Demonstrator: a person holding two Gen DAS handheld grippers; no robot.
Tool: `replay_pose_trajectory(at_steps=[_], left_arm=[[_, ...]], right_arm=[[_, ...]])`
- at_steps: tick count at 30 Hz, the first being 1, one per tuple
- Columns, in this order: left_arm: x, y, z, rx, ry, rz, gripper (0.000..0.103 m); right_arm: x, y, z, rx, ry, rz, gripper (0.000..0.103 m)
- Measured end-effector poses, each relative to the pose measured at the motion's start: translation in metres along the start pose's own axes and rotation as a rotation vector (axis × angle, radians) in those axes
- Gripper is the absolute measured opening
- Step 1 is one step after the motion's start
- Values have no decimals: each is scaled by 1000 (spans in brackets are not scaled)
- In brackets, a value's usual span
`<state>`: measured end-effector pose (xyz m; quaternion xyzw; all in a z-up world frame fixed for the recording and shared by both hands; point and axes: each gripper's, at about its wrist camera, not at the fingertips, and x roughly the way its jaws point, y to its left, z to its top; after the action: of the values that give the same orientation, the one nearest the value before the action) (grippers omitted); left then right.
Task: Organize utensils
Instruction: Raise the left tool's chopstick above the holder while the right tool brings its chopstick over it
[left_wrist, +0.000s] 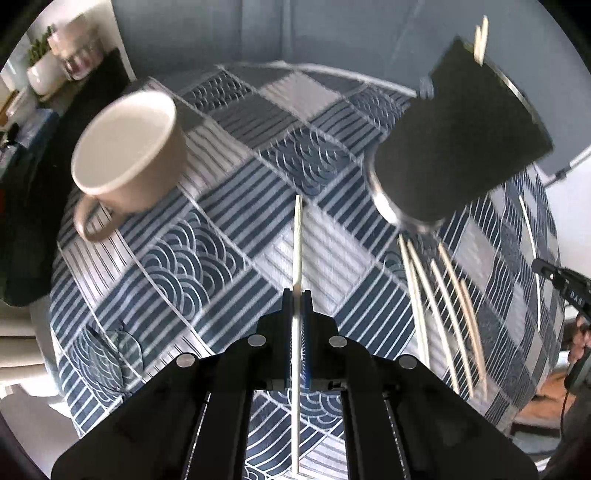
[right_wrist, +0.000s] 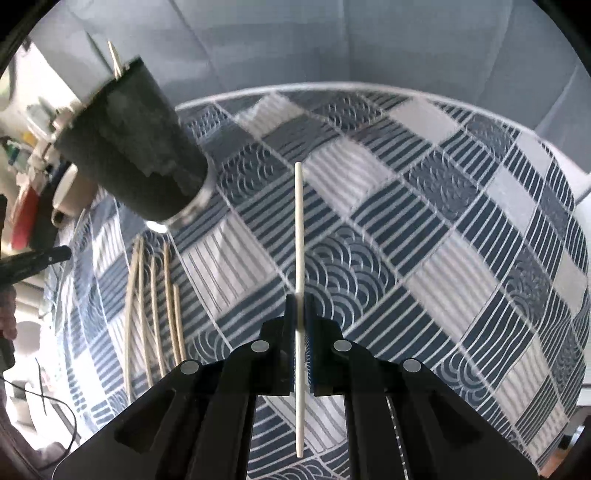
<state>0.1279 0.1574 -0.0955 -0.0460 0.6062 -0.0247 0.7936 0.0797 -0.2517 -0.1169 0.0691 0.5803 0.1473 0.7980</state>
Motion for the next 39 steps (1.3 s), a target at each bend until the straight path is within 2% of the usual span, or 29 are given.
replay_pose_trajectory(at_steps=[11,18,26,30,34,39], left_arm=[[-54,-30,54,46,-158,16,5],[-91,-49,90,77,-265,-5,5],[-116,-81,128,99,-377,-44,5],[-122,-93,140,90,-429,-99,5],[-126,-107,151,76,-491,-195,5],[-127,-122,157,85,-565,-223,5]], right_arm=[[-43,0,53,0,-143,25,5],[-72,18,94,-6,-241,86,5],[-99,54,133,-91,-366,137,5],[-108,73,150,-120,-411,182,5],[-113,85,164,-109,-444,224,5],[-117,107,173,-120,-542,338,5]])
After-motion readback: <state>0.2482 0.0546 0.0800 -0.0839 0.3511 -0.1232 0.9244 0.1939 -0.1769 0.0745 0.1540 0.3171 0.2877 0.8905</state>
